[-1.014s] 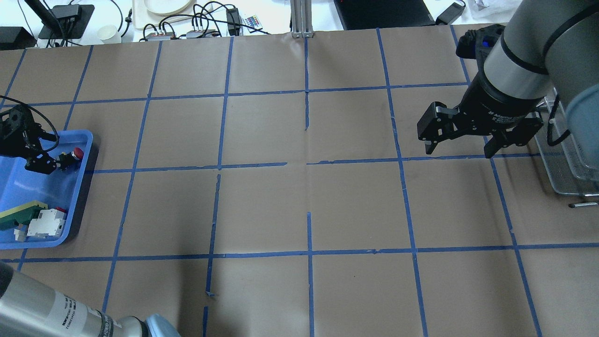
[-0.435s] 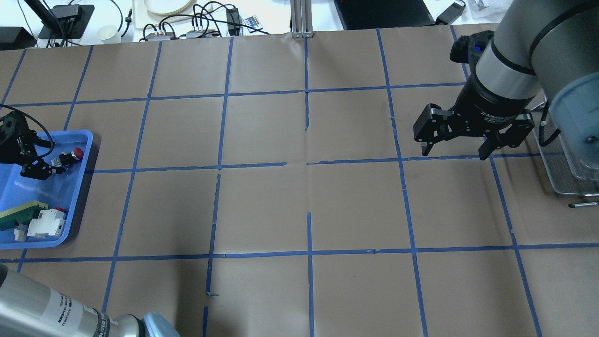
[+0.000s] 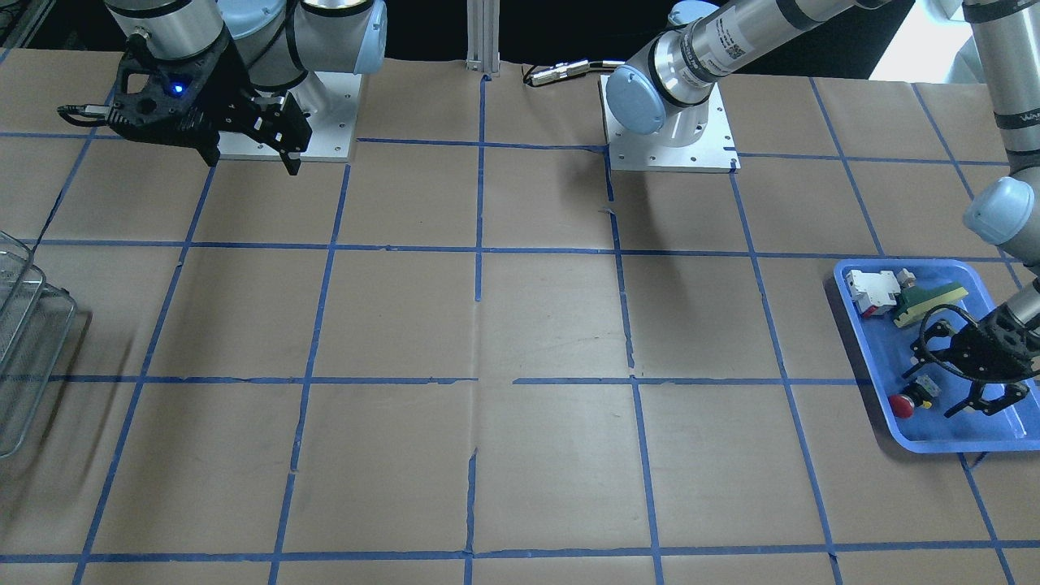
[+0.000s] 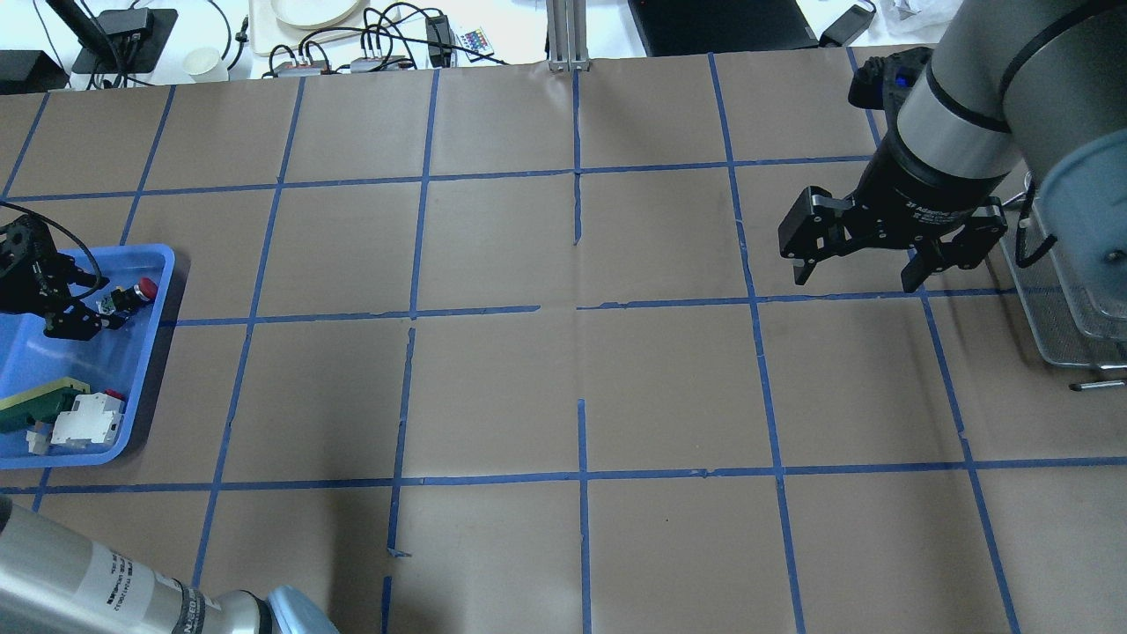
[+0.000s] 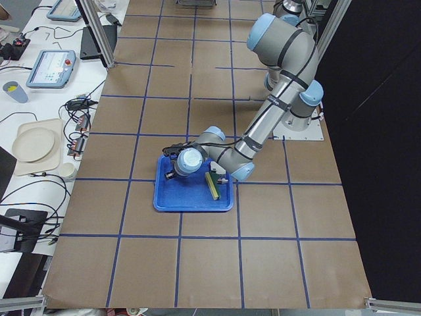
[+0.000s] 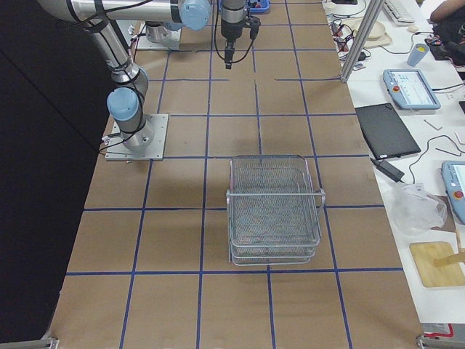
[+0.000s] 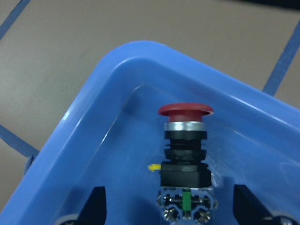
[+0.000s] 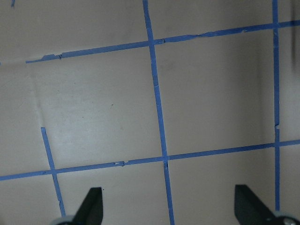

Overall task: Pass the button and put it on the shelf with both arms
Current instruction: 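Lower the left gripper and close it on the red button's base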

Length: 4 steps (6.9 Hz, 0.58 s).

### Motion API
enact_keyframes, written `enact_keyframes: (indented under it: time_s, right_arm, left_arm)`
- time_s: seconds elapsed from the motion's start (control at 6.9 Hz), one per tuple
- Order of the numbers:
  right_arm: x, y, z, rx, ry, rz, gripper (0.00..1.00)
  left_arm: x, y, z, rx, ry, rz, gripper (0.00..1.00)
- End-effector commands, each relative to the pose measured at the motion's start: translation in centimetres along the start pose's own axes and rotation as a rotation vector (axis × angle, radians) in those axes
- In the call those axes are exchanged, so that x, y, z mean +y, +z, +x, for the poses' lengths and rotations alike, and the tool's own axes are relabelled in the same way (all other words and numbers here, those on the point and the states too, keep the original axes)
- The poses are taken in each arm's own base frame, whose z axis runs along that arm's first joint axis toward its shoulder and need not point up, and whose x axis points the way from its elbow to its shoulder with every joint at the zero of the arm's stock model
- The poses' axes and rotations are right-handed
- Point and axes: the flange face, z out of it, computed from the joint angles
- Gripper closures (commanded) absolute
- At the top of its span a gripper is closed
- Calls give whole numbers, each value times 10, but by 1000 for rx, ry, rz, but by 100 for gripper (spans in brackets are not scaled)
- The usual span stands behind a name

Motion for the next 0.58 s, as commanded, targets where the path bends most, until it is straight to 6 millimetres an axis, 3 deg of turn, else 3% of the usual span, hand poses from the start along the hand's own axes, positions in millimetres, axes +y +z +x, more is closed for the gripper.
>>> enact_keyframes:
  time_s: [0.0, 0.29, 0.43]
  right_arm:
    - [0, 2, 0, -2, 0, -1, 0]
    - [0, 2, 0, 0, -1, -3, 0]
    - [0, 3, 0, 0, -3, -4, 0]
  left_arm:
    - [-4, -4, 2, 7, -21, 25, 56]
    - [3, -11, 3, 6, -34, 16, 63]
    - [0, -29, 3, -16, -33, 9, 64]
